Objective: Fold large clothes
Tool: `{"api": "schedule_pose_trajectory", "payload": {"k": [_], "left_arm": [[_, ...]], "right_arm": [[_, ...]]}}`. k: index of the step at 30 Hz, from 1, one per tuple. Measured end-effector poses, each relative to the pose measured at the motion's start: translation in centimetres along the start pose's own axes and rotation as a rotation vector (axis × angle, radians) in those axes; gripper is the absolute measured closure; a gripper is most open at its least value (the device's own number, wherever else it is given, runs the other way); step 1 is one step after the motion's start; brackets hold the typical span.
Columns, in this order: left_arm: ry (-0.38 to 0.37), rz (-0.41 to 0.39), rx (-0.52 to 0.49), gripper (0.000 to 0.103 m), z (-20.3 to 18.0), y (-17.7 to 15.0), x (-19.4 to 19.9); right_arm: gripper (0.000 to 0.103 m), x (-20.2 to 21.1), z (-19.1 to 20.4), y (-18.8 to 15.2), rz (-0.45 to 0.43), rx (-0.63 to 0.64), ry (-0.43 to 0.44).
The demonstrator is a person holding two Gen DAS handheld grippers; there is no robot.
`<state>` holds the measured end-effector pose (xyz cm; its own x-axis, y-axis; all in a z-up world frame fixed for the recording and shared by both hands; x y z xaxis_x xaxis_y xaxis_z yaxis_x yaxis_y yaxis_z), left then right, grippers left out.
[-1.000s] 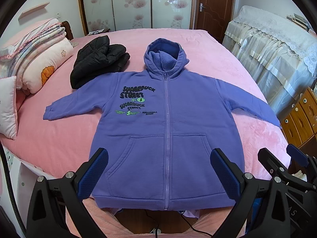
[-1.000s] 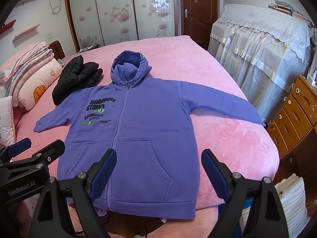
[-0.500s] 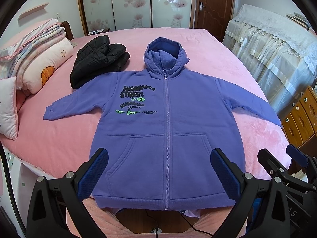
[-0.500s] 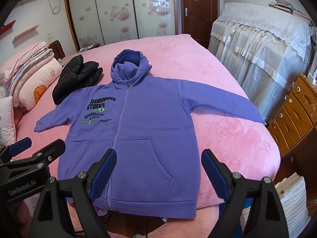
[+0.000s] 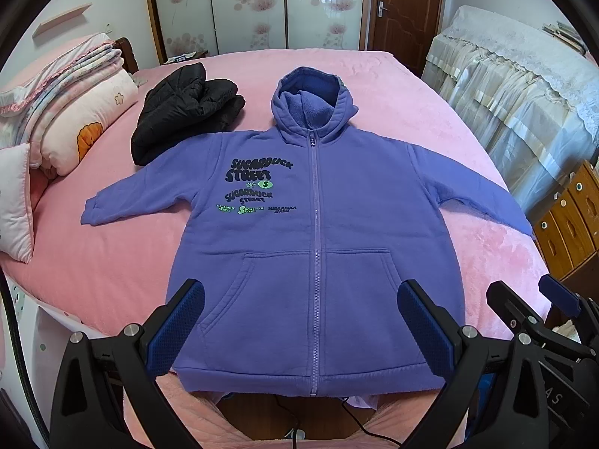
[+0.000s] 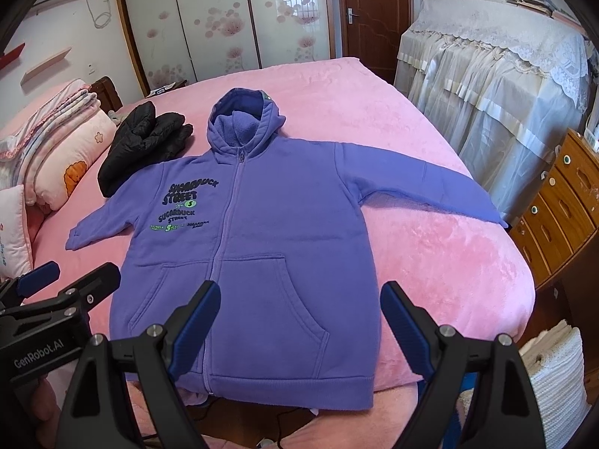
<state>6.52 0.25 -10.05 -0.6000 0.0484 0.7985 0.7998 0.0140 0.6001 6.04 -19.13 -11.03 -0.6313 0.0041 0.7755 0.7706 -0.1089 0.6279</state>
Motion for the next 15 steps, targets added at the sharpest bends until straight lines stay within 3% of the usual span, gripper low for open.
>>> {"api": "schedule_pose_trajectory", "payload": {"k": [8, 15], "left_arm": [[-0.057, -0.013, 0.02, 0.001, -1.1, 1.0, -0.7], [-0.045, -0.027, -0.03, 0.001, -2.9, 2.1, -1.5]], "right_arm": [[0.015, -0.5, -0.7, 0.3, -0.003, -0.007, 0.007], [0.015, -1.1, -2.4, 1.1, -0.005, -0.007, -0.013]]}}
Point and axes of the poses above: each gripper's, at about its wrist camera, not at the fingertips, and x roughly against the way its jaws point, z to its left, y to its top, the point moved 10 cm from there along -x, roughly the way its jaws point, and after that the axes turned 3 degrees about -y, right-handed, at the moved point
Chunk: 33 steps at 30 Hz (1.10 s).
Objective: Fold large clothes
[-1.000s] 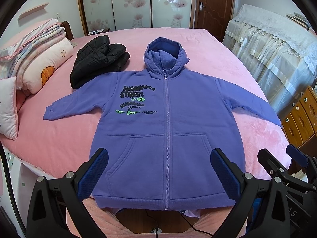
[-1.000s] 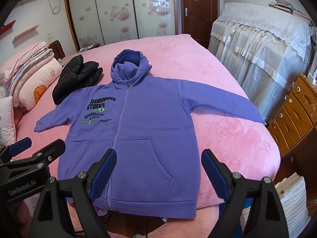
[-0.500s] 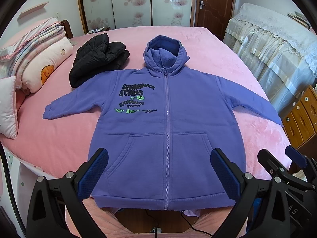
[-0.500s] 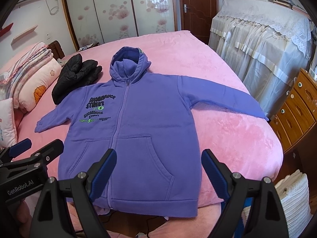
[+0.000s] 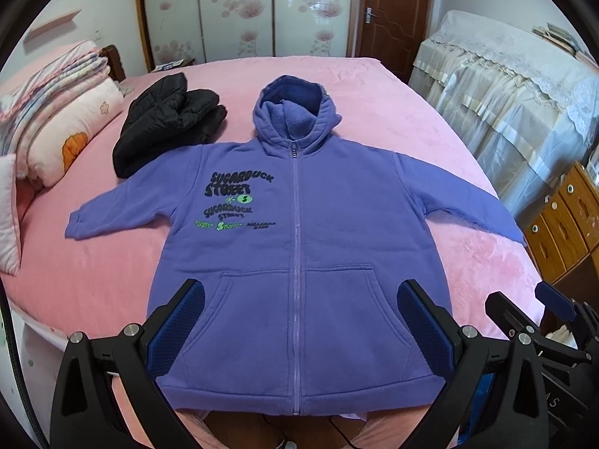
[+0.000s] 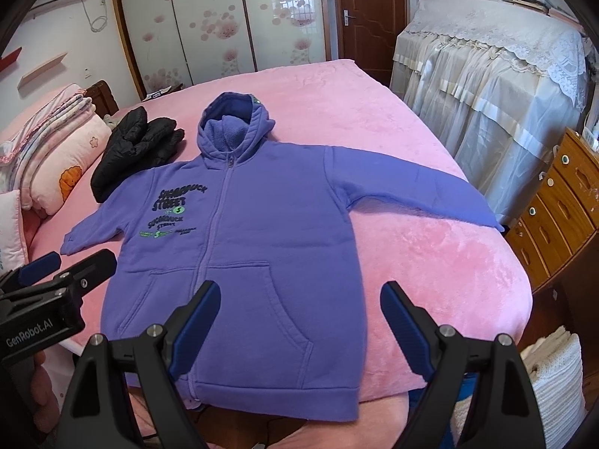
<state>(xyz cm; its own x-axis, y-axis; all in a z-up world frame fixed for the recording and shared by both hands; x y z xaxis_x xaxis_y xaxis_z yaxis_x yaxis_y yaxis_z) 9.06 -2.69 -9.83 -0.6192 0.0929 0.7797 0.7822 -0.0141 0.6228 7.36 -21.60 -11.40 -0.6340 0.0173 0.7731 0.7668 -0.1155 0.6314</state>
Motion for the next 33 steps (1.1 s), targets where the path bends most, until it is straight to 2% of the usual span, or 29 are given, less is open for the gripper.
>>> {"api": "schedule_pose_trajectory", "payload": {"k": [4, 6, 12, 14, 17, 19, 23, 28, 33], "left_arm": [[-0.006, -0.003, -0.041, 0.001, -1.4, 1.1, -0.6], [-0.025, 0.0, -0.05, 0.001, -2.0, 1.9, -0.9], [-0.062, -0.031, -0.074, 0.001, -4.7, 6.1, -1.4], [-0.065, -0.072, -0.095, 0.001, -5.9, 8.1, -1.4], [-0.093, -0.177, -0.11, 0.001, -8.2, 11.4, -1.1], [-0.133, -0.225, -0.119, 0.001, -10.1, 13.5, -1.4], [-0.173, -0.245, -0.111, 0.001, -13.3, 16.9, -4.0], [-0.187, -0.171, -0.106, 0.001, -16.9, 18.7, -10.3], [-0.175, -0.107, -0.08, 0.001, -19.5, 17.6, -17.9]], "right_arm": [[0.015, -0.3, -0.6, 0.1, -0.009, 0.004, -0.006], [0.015, -0.5, -1.5, 0.9, -0.045, 0.006, -0.024], [0.015, 0.0, -6.3, 5.3, -0.202, 0.006, -0.175], [0.015, 0.2, -8.3, 7.0, -0.242, -0.028, -0.191], [0.015, -0.2, -12.0, 9.4, -0.265, -0.125, -0.158], [0.015, -1.2, -14.9, 10.7, -0.254, -0.192, -0.164], [0.015, -3.4, -21.4, 12.4, -0.226, -0.344, -0.157], [0.016, -8.2, -28.7, 12.4, -0.136, -0.526, -0.119], [0.025, -13.9, -33.1, 9.7, -0.017, -0.673, -0.099]]}}
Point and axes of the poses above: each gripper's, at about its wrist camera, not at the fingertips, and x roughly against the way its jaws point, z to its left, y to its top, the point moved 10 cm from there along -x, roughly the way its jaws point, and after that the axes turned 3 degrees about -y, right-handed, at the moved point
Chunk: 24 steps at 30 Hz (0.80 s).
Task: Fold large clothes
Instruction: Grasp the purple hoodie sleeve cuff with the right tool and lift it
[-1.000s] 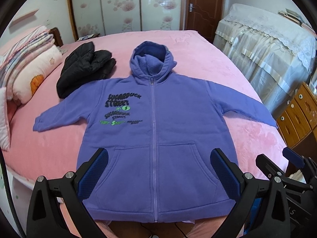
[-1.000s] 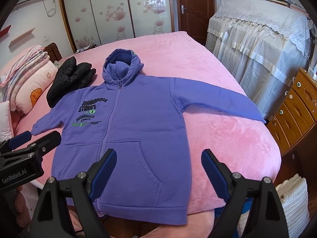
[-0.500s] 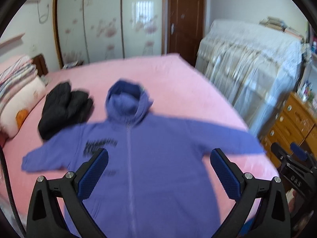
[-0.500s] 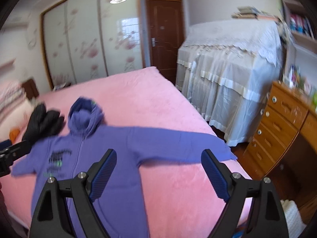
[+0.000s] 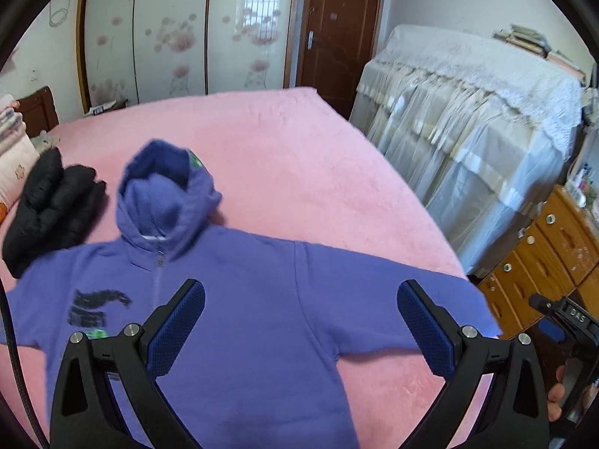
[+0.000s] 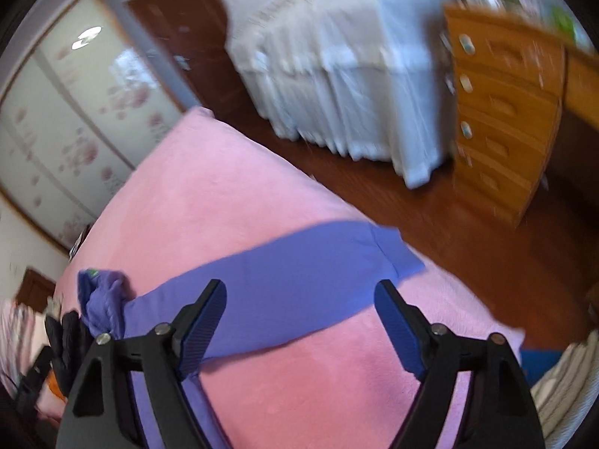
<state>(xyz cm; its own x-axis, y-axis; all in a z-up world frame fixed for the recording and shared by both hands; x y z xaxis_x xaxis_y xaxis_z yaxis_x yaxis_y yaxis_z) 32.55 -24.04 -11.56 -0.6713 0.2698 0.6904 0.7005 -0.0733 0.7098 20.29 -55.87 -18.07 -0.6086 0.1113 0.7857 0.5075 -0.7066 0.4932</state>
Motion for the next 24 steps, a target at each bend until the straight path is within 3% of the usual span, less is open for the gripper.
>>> {"api": "schedule_pose_trajectory", "payload": {"k": [6, 11, 14, 16, 18, 21, 24], "left_arm": [[0.012, 0.084, -0.011, 0.001, -2.3, -3.8, -7.9], [0.002, 0.152, -0.008, 0.001, -3.5, -6.8, -11.5], [-0.007, 0.155, -0.019, 0.001, -3.9, -7.4, -11.8], [-0.018, 0.152, -0.029, 0.001, -4.1, -7.4, -11.5], [-0.021, 0.147, -0.039, 0.001, -4.1, -7.4, -11.0], [-0.019, 0.134, -0.049, 0.001, -3.7, -7.1, -9.8], [-0.007, 0.117, -0.054, 0.001, -2.6, -6.8, -8.2]], "right_arm": [[0.031, -6.9, -5.2, -2.4, 0.165, -0.188, -0.02], [0.042, -10.8, -7.6, -4.3, 0.255, -0.296, -0.014], [0.046, -11.8, -8.1, -4.5, 0.242, -0.333, 0.005], [0.057, -12.4, -8.1, -4.1, 0.218, -0.342, 0.025], [0.083, -12.8, -7.8, -3.9, 0.211, -0.33, 0.023], [0.091, -12.1, -7.1, -3.2, 0.157, -0.308, 0.051], [0.092, -8.8, -4.4, -1.4, 0.023, -0.217, 0.092]]}}
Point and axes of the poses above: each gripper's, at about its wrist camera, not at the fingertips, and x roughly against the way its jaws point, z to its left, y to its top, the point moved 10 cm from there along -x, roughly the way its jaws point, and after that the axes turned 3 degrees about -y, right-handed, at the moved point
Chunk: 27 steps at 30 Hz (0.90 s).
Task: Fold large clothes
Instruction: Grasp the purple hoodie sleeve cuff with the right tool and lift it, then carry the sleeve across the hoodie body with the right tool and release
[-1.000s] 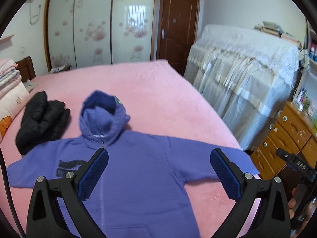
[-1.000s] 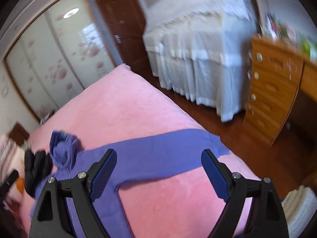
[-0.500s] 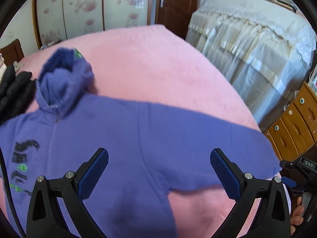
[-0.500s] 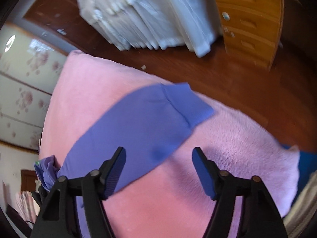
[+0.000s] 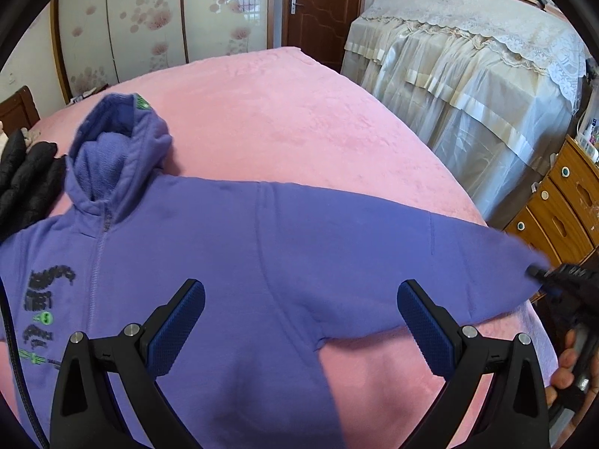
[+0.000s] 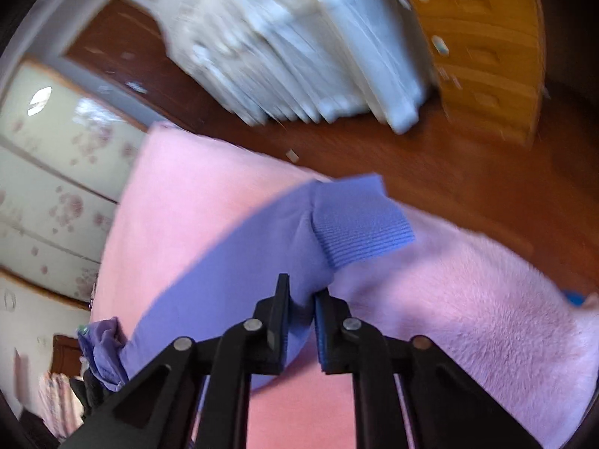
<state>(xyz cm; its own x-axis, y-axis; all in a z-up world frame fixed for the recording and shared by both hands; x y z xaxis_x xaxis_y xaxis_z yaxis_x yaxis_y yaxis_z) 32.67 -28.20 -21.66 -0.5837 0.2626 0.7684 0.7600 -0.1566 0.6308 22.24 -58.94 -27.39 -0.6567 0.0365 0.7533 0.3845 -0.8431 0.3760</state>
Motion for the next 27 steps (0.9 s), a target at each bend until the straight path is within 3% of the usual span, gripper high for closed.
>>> {"api": "schedule_pose_trajectory", "payload": {"k": [3, 7, 10, 13, 16, 20, 24, 27], "left_arm": [[0.014, -0.018, 0.019, 0.001, 2.0, 0.0, 2.0], [0.032, -0.034, 0.08, 0.001, 6.0, -0.4, 4.6], [0.077, -0.053, 0.131, 0.001, 10.3, -1.1, 6.6], [0.139, -0.062, 0.201, 0.001, 15.9, -2.2, 8.2], [0.185, -0.058, 0.284, 0.001, 21.7, -3.7, 8.7], [0.228, -0.024, 0.373, 0.001, 27.7, -5.8, 7.9], [0.205, 0.007, 0.432, 0.001, 30.8, -7.4, 6.5], [0.171, 0.017, 0.453, 0.001, 31.6, -8.1, 5.6]], "right_arm": [[0.093, 2.9, 5.0, 0.0, -0.065, 0.115, 0.086], [0.093, 6.8, 14.9, -2.7, -0.091, 0.319, 0.236], [0.093, 7.9, 21.8, -6.4, -0.096, 0.462, 0.302], [0.093, 7.0, 28.0, -12.0, -0.042, 0.594, 0.373], [0.093, 3.9, 32.2, -17.8, 0.023, 0.713, 0.372], [0.093, -1.4, 34.7, -25.4, 0.113, 0.84, 0.322], [0.092, -6.5, 34.9, -31.3, 0.193, 0.949, 0.228], [0.086, -9.3, 33.7, -33.8, 0.25, 1.006, 0.13]]}}
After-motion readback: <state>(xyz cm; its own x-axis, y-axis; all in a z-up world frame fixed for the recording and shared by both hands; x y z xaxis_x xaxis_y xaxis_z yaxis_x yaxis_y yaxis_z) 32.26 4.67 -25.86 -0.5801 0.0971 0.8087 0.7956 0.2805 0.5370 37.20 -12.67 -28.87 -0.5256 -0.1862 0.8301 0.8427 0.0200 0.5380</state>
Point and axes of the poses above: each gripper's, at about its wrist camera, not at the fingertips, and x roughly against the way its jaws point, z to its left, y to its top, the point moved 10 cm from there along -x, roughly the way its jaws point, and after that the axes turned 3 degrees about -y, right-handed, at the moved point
